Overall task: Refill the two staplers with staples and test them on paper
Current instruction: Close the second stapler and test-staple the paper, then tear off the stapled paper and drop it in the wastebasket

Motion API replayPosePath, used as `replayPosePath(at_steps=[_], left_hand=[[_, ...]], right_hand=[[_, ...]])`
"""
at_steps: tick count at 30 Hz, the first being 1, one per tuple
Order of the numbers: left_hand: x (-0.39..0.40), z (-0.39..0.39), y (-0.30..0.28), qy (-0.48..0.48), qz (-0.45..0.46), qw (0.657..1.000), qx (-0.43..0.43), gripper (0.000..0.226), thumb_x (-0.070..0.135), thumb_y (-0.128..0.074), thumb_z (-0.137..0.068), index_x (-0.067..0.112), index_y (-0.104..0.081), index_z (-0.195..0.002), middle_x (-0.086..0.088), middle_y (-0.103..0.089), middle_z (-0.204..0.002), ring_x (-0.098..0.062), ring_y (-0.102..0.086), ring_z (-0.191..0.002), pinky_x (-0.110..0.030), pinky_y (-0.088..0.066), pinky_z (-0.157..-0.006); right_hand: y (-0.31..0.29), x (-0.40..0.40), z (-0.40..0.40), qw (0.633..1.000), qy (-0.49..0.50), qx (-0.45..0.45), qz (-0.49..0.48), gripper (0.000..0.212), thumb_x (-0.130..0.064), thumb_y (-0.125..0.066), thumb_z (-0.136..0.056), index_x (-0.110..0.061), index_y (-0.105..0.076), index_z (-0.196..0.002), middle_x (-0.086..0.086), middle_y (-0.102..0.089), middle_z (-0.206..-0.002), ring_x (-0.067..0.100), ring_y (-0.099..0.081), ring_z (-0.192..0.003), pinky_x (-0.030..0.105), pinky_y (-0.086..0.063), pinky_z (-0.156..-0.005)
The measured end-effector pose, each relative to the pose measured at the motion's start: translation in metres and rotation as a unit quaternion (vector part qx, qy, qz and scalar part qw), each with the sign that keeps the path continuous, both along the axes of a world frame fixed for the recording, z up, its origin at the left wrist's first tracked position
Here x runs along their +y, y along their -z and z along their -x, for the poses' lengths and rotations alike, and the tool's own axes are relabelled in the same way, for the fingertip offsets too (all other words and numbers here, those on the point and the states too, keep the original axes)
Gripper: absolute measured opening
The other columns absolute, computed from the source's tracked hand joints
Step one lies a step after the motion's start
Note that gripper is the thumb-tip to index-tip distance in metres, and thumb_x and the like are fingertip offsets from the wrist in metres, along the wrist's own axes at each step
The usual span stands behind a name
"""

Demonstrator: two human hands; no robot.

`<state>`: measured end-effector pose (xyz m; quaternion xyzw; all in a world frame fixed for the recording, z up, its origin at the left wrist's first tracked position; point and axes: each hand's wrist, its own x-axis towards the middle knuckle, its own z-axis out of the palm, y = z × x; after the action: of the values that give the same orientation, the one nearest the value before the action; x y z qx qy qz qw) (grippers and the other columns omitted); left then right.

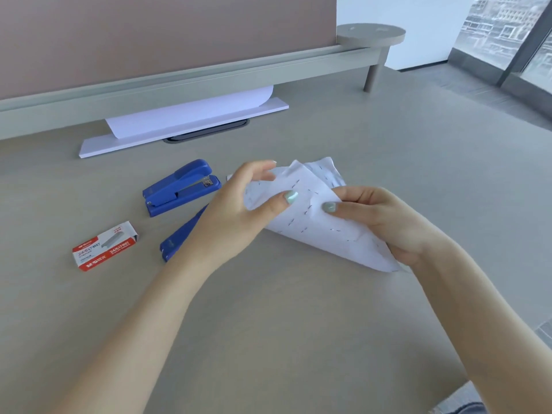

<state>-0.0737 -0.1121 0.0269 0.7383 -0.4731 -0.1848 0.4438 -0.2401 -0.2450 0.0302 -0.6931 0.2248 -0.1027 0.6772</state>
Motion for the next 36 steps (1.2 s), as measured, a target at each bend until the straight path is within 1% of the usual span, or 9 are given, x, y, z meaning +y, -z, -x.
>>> replayPosePath(at_steps=[2, 4, 15, 21, 25, 28, 31, 34, 36], left_hand=[[-0.009, 0.000, 0.000, 0.009, -0.022, 1.000, 0.004, 0.032, 0.045, -0.058, -0.082, 0.021, -0.060, -0.103, 0.019, -0.060, -0.090, -0.001, -0.054, -0.078, -0.017, -0.035, -0.067], [-0.013, -0.001, 0.001, 0.014, -0.034, 0.999, 0.023, 0.045, 0.043, -0.059, -0.082, 0.000, -0.057, -0.092, 0.000, -0.046, -0.074, -0.012, -0.038, -0.064, -0.025, -0.028, -0.062], [-0.014, 0.005, 0.000, -0.001, -0.010, 0.999, 0.036, 0.035, 0.049, -0.053, -0.077, 0.017, -0.064, -0.087, -0.011, -0.063, -0.083, -0.027, -0.048, -0.072, -0.031, -0.036, -0.068], [-0.015, 0.000, 0.007, 0.026, -0.060, 0.997, 0.037, 0.047, 0.048, -0.057, -0.073, 0.007, -0.059, -0.096, -0.003, -0.053, -0.083, -0.013, -0.044, -0.074, -0.033, -0.034, -0.070], [-0.012, -0.006, 0.011, 0.041, -0.111, 0.993, 0.022, 0.045, 0.044, -0.059, -0.065, 0.010, -0.059, -0.095, -0.017, -0.062, -0.088, -0.013, -0.048, -0.077, -0.034, -0.038, -0.073], [-0.016, 0.006, 0.011, -0.042, -0.031, 0.996, -0.068, 0.013, 0.021, -0.058, -0.079, 0.010, -0.054, -0.075, -0.014, -0.055, -0.074, -0.008, -0.040, -0.059, -0.024, -0.033, -0.058], [-0.023, 0.026, 0.008, -0.080, 0.075, 0.979, -0.170, 0.016, 0.001, -0.056, -0.081, 0.015, -0.062, -0.076, 0.013, -0.050, -0.075, -0.003, -0.046, -0.072, -0.019, -0.035, -0.060], [-0.035, 0.039, 0.013, -0.106, 0.115, 0.969, -0.193, 0.014, -0.001, -0.057, -0.081, 0.011, -0.065, -0.083, 0.007, -0.054, -0.084, -0.006, -0.048, -0.080, -0.019, -0.035, -0.058], [-0.045, 0.053, 0.013, -0.116, 0.127, 0.955, -0.242, 0.012, 0.002, -0.056, -0.080, 0.010, -0.064, -0.082, 0.001, -0.058, -0.084, -0.010, -0.047, -0.079, -0.024, -0.035, -0.055]], right_hand=[[-0.002, 0.000, 0.003, 1.000, -0.003, -0.003, -0.008, 0.016, -0.017, -0.058, -0.087, -0.019, -0.073, -0.089, -0.008, -0.070, -0.079, 0.009, -0.063, -0.070, 0.016, -0.047, -0.062], [-0.004, 0.002, 0.004, 1.000, 0.007, -0.009, -0.003, 0.015, -0.017, -0.058, -0.087, -0.020, -0.073, -0.085, -0.011, -0.069, -0.072, 0.006, -0.061, -0.065, 0.013, -0.045, -0.058], [0.003, 0.002, 0.008, 0.994, 0.105, -0.036, 0.018, 0.009, -0.021, -0.066, -0.083, -0.018, -0.074, -0.082, -0.006, -0.071, -0.076, 0.010, -0.064, -0.068, 0.017, -0.049, -0.060], [0.002, 0.000, 0.012, 0.992, 0.114, -0.059, 0.007, 0.011, -0.017, -0.067, -0.082, -0.021, -0.073, -0.075, -0.009, -0.072, -0.071, 0.008, -0.066, -0.065, 0.016, -0.051, -0.058], [0.010, 0.002, 0.011, 0.943, 0.225, -0.102, 0.223, 0.025, -0.011, -0.064, -0.084, -0.034, -0.070, -0.076, -0.027, -0.070, -0.075, -0.005, -0.063, -0.076, 0.008, -0.045, -0.069], [0.017, 0.001, 0.014, 0.863, 0.267, -0.143, 0.405, 0.028, -0.008, -0.061, -0.082, -0.037, -0.064, -0.080, -0.032, -0.061, -0.092, -0.010, -0.052, -0.095, 0.008, -0.039, -0.082], [0.026, 0.002, 0.018, 0.822, 0.321, -0.142, 0.449, 0.018, -0.017, -0.059, -0.080, -0.027, -0.065, -0.094, -0.018, -0.053, -0.118, -0.007, -0.038, -0.113, 0.029, -0.037, -0.101], [0.028, 0.011, 0.028, 0.772, 0.416, -0.124, 0.465, 0.056, -0.031, -0.064, -0.079, -0.026, -0.041, -0.129, -0.008, -0.022, -0.146, 0.001, -0.019, -0.135, 0.053, -0.021, -0.112], [0.024, 0.025, 0.035, 0.816, 0.429, -0.134, 0.363, 0.082, -0.040, -0.064, -0.074, -0.033, -0.017, -0.141, -0.011, -0.005, -0.153, -0.005, -0.005, -0.140, 0.041, -0.012, -0.118]])
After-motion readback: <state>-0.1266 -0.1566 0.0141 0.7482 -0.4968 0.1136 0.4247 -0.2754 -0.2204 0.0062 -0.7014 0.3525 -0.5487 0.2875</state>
